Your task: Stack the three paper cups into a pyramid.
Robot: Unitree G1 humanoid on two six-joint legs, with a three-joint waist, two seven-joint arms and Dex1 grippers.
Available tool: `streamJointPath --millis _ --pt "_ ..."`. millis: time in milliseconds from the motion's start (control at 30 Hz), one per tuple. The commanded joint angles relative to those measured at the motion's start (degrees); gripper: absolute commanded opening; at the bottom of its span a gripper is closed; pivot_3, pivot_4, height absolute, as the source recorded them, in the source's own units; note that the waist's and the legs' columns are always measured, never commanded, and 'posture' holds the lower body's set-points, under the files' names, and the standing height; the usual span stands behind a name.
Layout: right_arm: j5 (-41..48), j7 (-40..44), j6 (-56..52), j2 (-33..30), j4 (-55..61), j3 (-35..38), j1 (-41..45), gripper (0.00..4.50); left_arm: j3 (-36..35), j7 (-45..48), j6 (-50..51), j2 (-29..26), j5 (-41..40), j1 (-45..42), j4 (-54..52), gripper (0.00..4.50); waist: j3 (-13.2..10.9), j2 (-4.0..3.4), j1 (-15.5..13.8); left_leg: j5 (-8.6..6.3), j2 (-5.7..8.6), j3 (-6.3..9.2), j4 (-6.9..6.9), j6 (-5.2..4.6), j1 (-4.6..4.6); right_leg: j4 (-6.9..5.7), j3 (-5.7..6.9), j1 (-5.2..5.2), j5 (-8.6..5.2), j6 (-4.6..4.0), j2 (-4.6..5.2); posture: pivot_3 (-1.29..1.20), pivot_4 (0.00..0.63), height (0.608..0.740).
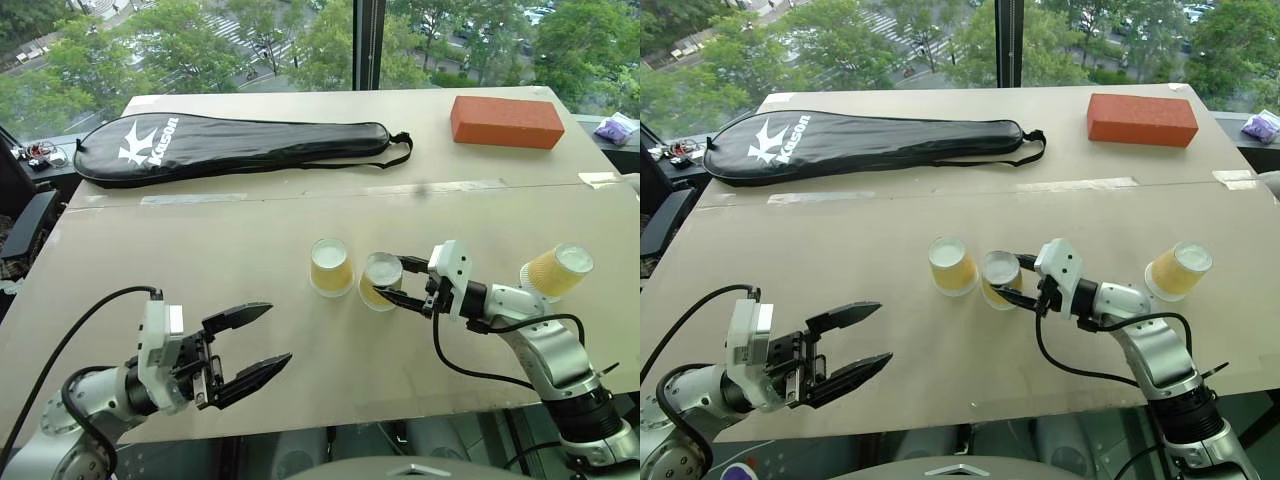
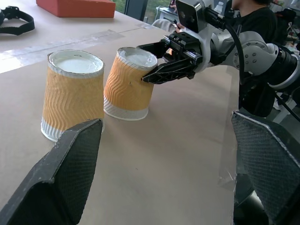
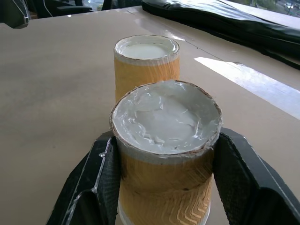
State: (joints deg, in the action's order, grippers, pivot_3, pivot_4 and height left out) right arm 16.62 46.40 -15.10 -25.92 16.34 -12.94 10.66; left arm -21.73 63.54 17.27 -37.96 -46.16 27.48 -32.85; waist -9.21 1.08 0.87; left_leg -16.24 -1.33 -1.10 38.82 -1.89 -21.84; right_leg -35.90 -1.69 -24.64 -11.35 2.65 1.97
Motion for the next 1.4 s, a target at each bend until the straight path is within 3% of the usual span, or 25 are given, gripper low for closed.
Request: streamJointPath --millis 33,533,567,600,667,700,1100,1200,1400 --pt "-2.9 -0.7 1.5 0.4 -2.5 -1.2 0.9 2.04 -0.9 0.4 -1.0 0.0 -0.2 0.5 -1.2 4.50 0.0 0.03 0.1 0.00 0.00 0.00 0.00 0.00 0.04 -0.02 -0.01 0.01 0.00 0.00 -0.02 0.00 0.150 0.740" --pt "-4.0 -0.6 1.7 3.4 -7.3 -1.7 4.9 2.04 0.0 0.3 -1.4 0.1 0.5 -1.3 -0.4 4.50 0.1 0.15 0.1 0.00 -0.01 0.01 0.00 0.00 0.08 -0.05 -0.01 0.04 0.02 -0.04 -0.03 0.00 0.150 0.740" --pt "-3.7 -0.7 1.3 3.4 -7.5 -1.2 4.9 3.02 0.1 0.3 -1.4 0.1 0.5 -1.4 -0.3 4.50 0.1 0.15 0.1 0.00 -0.01 0.01 0.00 0.00 0.08 -0.05 -0.01 0.04 0.02 -0.03 -0.03 0.00 0.150 0.740" --pt "-3.5 -0.6 1.2 3.3 -7.6 -0.9 4.9 3.20 0.1 0.3 -1.3 0.1 0.6 -1.6 -0.3 4.50 0.1 0.15 0.1 0.00 -0.02 0.01 0.00 0.00 0.08 -0.05 -0.01 0.04 0.02 -0.04 -0.03 0.00 0.150 0.740" --pt "-3.4 -0.7 1.5 3.0 -7.5 0.1 4.8 4.18 0.2 0.3 -1.1 0.0 0.5 -2.1 -0.2 4.50 0.1 0.10 0.0 0.00 -0.01 0.00 0.00 0.00 0.05 -0.04 -0.01 0.03 0.03 -0.05 -0.03 0.00 0.150 0.740" --pt "-3.3 -0.9 1.9 3.0 -7.4 0.6 4.7 4.37 0.3 0.3 -1.0 0.0 0.5 -2.3 -0.2 4.50 0.1 0.10 0.0 0.00 -0.01 0.00 0.00 0.00 0.00 -0.04 -0.01 0.00 0.07 -0.12 0.00 0.00 0.150 0.740" --pt "7.7 0.0 -3.7 -4.1 6.5 13.4 -0.7 4.37 5.0 0.3 1.3 -1.2 -0.4 -7.9 -1.3 4.50 0.1 0.09 -0.2 0.00 0.02 0.00 0.00 0.00 -0.06 -0.02 0.02 -0.01 0.02 -0.04 0.01 0.00 0.150 0.740" --pt "8.8 -2.7 -6.2 -6.5 9.8 18.6 -2.6 4.37 6.7 0.0 2.6 -1.2 -1.3 -11.0 -1.1 4.50 0.0 0.05 -0.3 0.00 0.03 0.00 0.00 0.00 -0.05 -0.02 0.01 0.00 0.02 -0.03 0.00 0.00 0.150 0.740" --pt "2.2 -15.6 -10.4 -9.5 11.9 31.4 -7.2 4.37 10.0 2.3 3.3 -1.3 -1.5 -16.1 0.7 4.50 0.0 0.07 -0.4 0.00 0.09 -0.09 0.00 0.00 -0.06 -0.01 0.00 -0.01 0.03 -0.04 -0.01 0.00 0.150 0.740"
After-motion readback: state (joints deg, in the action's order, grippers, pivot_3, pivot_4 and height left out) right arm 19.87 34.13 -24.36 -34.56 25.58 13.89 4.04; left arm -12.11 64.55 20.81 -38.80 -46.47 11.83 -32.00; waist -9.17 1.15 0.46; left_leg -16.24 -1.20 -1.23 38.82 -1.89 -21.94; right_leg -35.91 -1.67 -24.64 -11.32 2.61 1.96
